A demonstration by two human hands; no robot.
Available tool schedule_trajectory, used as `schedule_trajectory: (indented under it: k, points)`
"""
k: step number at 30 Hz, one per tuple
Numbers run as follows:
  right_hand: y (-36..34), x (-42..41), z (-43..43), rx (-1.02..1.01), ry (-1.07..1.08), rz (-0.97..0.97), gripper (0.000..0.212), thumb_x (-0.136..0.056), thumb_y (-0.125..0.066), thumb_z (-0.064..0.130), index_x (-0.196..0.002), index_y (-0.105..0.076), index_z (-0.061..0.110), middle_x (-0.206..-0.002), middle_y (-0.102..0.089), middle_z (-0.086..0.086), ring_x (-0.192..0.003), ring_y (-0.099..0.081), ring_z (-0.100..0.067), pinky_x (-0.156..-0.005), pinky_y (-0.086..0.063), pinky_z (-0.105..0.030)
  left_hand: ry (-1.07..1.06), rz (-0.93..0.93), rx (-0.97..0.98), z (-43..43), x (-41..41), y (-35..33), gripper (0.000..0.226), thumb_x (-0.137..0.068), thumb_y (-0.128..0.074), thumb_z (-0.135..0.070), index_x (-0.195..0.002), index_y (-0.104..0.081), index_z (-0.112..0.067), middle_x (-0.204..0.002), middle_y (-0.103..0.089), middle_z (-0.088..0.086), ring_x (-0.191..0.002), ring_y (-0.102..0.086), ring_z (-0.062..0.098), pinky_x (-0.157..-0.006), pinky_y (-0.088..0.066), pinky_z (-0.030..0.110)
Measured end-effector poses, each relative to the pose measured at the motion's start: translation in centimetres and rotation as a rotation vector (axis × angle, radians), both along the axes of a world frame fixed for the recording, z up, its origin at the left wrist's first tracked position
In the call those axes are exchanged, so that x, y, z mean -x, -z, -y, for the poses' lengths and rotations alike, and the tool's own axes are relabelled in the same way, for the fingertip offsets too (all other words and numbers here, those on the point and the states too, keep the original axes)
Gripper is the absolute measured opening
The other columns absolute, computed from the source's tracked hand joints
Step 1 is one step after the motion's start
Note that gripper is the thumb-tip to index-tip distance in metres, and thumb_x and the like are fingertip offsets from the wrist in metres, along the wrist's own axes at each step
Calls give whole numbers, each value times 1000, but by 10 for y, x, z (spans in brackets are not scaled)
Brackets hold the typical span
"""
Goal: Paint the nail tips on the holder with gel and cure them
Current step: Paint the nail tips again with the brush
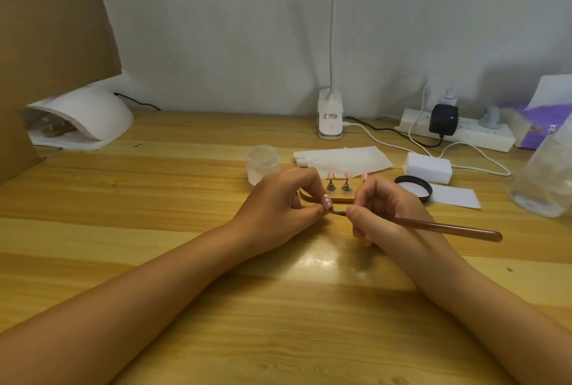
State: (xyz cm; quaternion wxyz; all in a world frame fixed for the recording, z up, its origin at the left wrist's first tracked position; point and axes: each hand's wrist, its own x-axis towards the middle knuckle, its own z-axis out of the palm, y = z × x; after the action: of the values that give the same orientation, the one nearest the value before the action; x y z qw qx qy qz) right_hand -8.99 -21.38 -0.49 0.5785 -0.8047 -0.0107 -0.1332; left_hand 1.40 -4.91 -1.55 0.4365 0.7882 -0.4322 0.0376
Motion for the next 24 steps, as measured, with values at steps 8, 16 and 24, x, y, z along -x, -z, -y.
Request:
schedule_trajectory:
  k: [8, 16, 24]
  points:
    - [-2, 1, 0, -127, 56, 54, 12, -88, -66, 19, -92, -59, 10, -69, -69, 1, -54, -58, -1, -50, -47, -16, 6, 42, -9, 1, 1, 1, 7, -84, -76, -13, -86, -69, -15, -86, -64, -8, -59, -51, -16, -53, -34, 7]
    - [0, 0, 0, -30, 13, 23, 7, -89, -65, 13, -92, -59, 12, -75, -70, -1, -62, -63, -3, -54, -47, -15, -9, 41, -29, 1, 1, 0, 10, -83, -78, -16, -89, -70, -12, -86, -62, -9, -59, -50, -15, -56, -33, 9]
    - [-2, -2, -1, -16, 62, 3, 9, -88, -65, 6, -86, -58, 13, -69, -65, -3, -56, -59, -6, -50, -48, -20, 1, 34, -22, 1, 1, 0, 10, -84, -77, -16, -91, -72, -13, -86, -63, -8, -58, -50, -15, -55, -33, 9]
